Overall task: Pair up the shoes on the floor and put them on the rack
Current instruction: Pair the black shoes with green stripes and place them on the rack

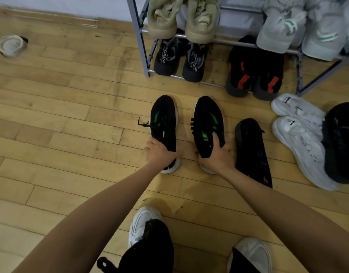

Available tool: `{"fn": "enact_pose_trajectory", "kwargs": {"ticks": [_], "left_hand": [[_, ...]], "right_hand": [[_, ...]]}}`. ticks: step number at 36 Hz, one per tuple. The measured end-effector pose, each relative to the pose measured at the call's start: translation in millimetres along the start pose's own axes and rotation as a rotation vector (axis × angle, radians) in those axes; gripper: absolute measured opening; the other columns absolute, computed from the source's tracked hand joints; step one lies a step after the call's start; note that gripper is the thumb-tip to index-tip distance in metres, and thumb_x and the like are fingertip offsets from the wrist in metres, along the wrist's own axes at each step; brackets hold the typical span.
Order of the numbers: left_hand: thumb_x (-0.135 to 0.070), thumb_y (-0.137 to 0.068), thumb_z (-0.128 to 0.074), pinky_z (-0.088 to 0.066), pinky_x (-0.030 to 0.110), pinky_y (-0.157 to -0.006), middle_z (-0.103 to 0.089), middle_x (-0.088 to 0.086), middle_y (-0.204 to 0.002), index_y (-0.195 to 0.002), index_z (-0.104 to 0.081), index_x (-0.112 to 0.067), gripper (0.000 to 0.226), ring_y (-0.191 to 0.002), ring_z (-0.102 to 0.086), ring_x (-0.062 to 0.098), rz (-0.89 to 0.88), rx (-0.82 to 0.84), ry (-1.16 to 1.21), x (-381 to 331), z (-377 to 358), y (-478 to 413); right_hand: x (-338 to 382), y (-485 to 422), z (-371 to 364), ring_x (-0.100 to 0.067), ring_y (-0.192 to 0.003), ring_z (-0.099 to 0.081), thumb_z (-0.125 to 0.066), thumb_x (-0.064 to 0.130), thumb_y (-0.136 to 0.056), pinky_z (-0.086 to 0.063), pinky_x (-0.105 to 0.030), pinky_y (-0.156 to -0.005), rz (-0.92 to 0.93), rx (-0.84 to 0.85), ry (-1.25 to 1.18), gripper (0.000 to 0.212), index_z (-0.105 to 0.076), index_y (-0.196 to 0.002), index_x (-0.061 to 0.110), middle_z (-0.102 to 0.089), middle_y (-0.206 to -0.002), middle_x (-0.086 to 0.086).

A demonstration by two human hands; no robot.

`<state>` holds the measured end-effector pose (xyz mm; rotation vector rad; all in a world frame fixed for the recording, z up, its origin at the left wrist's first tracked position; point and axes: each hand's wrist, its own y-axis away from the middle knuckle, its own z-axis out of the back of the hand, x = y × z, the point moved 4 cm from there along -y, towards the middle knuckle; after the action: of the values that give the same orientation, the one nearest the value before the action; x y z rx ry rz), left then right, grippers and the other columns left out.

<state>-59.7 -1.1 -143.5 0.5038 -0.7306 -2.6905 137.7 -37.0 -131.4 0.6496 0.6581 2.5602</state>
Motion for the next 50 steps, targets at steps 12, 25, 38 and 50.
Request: {"fn": "enact_pose_trajectory", "kwargs": {"ticks": [12,25,38,50], "left_hand": [[-0.031,-0.064,-0.081,-0.041,0.047,-0.101,-0.038,0.019,-0.131,-0.137,-0.025,-0.002,0.097,-0.124,-0.038,0.038,-0.125,0.01,0.397,-40.3,30.9,51.7],[-0.023,-0.065,-0.081,-0.039,0.048,-0.103,-0.044,0.016,-0.132,-0.14,-0.03,-0.003,0.093,-0.124,-0.04,0.032,-0.542,-0.276,0.519,-101.7,103.5,139.5],[-0.029,-0.068,-0.077,-0.039,0.049,-0.103,-0.038,0.016,-0.133,-0.142,-0.022,-0.01,0.094,-0.125,-0.037,0.034,-0.621,-0.252,0.531,-174.5,194.7,166.3],[-0.042,-0.071,-0.074,-0.036,0.05,-0.107,-0.035,0.019,-0.143,-0.143,-0.023,-0.007,0.096,-0.134,-0.031,0.038,-0.571,-0.168,0.428,-253.9,260.1,142.8]], "right_hand": [[-6.2,26.0,41.5,-0.044,-0.128,-0.024,-0.066,0.041,-0.079,-0.036,-0.046,-0.101,0.014,-0.079,-0.231,0.08,-0.02,-0.144,0.035,-0.017,-0.143,-0.017],[-15.5,111.6,124.8,-0.028,-0.135,-0.025,-0.067,0.037,-0.08,-0.027,-0.033,-0.106,0.333,-0.455,-0.468,0.073,-0.028,-0.141,0.036,-0.017,-0.147,-0.003],[15.5,128.7,242.6,-0.029,-0.133,-0.029,-0.068,0.035,-0.079,-0.034,-0.04,-0.108,0.365,-0.597,-0.526,0.065,-0.037,-0.136,0.031,-0.019,-0.145,-0.004],[39.9,92.3,339.4,-0.038,-0.124,-0.034,-0.067,0.037,-0.079,-0.038,-0.036,-0.093,0.284,-0.637,-0.418,0.06,-0.039,-0.132,0.029,-0.026,-0.136,-0.011]]}}
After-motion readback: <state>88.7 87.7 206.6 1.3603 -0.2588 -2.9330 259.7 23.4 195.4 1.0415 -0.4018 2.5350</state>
